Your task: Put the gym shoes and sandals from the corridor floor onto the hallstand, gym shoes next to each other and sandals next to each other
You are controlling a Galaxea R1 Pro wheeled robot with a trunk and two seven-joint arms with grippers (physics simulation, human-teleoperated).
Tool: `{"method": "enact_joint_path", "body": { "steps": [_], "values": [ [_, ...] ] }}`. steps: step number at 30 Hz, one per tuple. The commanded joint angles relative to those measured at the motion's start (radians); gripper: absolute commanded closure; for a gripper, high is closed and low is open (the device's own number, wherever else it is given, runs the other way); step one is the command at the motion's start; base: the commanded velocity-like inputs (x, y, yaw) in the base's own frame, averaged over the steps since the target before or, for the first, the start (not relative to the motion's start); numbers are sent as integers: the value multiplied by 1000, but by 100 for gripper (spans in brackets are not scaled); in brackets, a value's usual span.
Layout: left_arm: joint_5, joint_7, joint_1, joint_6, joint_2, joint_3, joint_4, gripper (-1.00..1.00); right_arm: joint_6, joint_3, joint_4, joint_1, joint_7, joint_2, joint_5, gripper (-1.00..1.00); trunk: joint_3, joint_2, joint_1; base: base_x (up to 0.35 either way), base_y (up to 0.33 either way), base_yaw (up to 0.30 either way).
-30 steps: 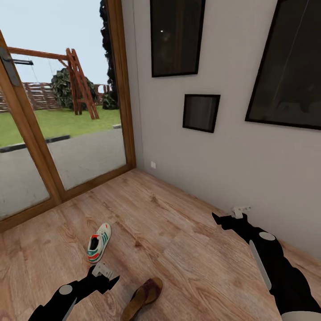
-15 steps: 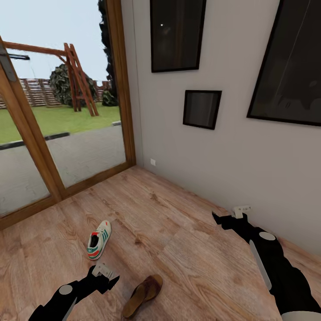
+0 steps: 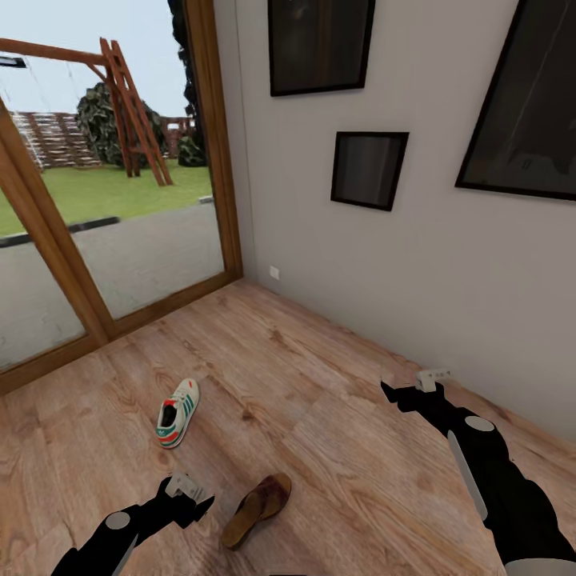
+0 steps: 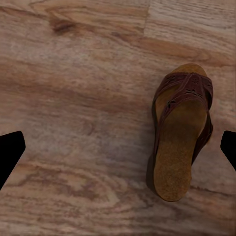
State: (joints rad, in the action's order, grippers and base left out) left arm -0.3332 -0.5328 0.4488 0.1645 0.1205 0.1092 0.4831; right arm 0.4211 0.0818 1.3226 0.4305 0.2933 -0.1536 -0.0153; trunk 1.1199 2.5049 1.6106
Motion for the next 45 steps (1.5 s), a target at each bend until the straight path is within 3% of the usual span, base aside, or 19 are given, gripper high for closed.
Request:
{"method": "enact_joint_path", "body": {
  "steps": [1, 14, 25, 30, 34, 39, 45],
  "values": [
    [-10, -6, 1, 6, -1, 8, -1, -100, 5, 1, 1, 1, 6, 0, -2, -100, 6, 1, 0, 0, 0, 0],
    [-10, -8, 7, 4, -3, 0, 5, -100, 5, 2, 0, 1, 6, 0, -2, -100, 77, 4, 6, 0, 0, 0],
    [-32, -8, 29, -20, -12, -91, 17, -100, 5, 3, 0, 1, 6, 0, -3, -100, 137, 6, 11, 0, 0, 0],
    [-35, -10, 59, -65, -12, -104, 18, -100, 5, 2, 0, 1, 6, 0, -3, -100, 165, 7, 13, 0, 0, 0],
    [-41, -12, 77, -115, -13, -134, 18, -100, 5, 2, -1, 1, 6, 0, -3, -100, 186, 8, 15, 0, 0, 0],
    [-51, -11, 83, -136, -13, -180, 18, -100, 5, 2, 0, 1, 6, 0, -3, -100, 194, 8, 15, 0, 0, 0],
    [-52, -10, 83, -140, -13, -189, 17, -100, 5, 3, 0, 1, 6, 0, -3, -100, 200, 8, 15, 0, 0, 0]
  ]
}}
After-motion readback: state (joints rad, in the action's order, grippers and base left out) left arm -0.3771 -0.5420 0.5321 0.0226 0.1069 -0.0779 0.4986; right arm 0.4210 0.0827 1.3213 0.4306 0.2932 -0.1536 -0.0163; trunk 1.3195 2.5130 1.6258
